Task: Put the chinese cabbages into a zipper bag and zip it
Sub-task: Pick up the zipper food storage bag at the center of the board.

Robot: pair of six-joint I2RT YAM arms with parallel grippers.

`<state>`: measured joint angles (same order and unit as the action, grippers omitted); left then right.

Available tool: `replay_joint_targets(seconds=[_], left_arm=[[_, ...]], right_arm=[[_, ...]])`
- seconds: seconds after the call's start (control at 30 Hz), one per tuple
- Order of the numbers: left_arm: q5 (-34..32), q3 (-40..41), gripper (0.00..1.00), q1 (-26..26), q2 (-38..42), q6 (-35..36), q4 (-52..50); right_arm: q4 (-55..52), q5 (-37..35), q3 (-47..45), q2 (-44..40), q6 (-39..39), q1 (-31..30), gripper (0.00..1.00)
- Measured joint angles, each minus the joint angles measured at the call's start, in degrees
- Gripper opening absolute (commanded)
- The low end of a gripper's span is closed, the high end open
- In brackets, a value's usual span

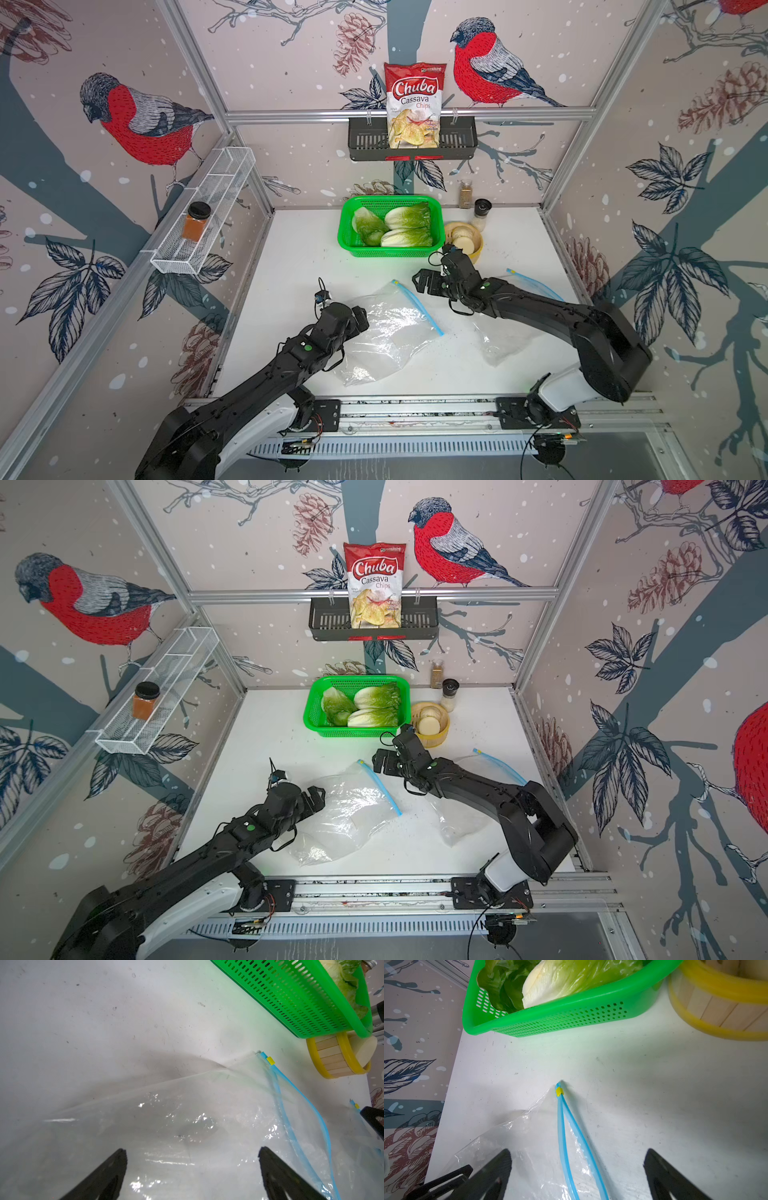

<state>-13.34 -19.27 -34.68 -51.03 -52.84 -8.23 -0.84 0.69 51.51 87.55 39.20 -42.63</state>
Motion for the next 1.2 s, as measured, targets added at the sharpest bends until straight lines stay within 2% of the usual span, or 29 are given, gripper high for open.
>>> replay_joint_targets(seconds=[0.27, 0.43, 0.57, 0.73, 0.9, 1.0, 1.2], left_arm=[[-1.5, -0.9, 0.98, 6.4, -9.0, 6.9, 7.8], [-1.3, -1.9, 0.98, 8.5, -13.3, 11.4, 12.8], [-0.3, -4.5, 0.98, 11.3, -17.5, 15.0, 17.7], [0.8, -10.2, 0.98, 12.9, -20.7, 18.7, 18.2], [1.5, -12.2, 0.98, 13.1, -19.3, 19.8, 16.7], [4.1, -12.1, 0.98, 13.1, -16.6, 19.8, 14.7], [9.1, -7.1, 0.98, 13.1, -12.3, 16.9, 13.4]], right_arm=[[-0.1, 4.8, -0.9, 1.6, 1.4, 3.7, 1.0], [-0.2, 8.1, -1.7, 2.7, 1.4, 4.4, 1.0], [-0.6, 9.9, -1.8, 3.6, 1.5, 4.4, 0.95], [-0.7, 11.0, -2.9, 3.2, 1.7, 3.7, 0.9], [-0.5, 12.0, -6.0, 2.3, 3.2, 3.1, 0.78], [-0.6, 12.8, -7.7, 2.4, 4.6, 2.7, 0.71], [0.9, 15.2, -9.5, 3.1, 6.3, 1.0, 0.63]])
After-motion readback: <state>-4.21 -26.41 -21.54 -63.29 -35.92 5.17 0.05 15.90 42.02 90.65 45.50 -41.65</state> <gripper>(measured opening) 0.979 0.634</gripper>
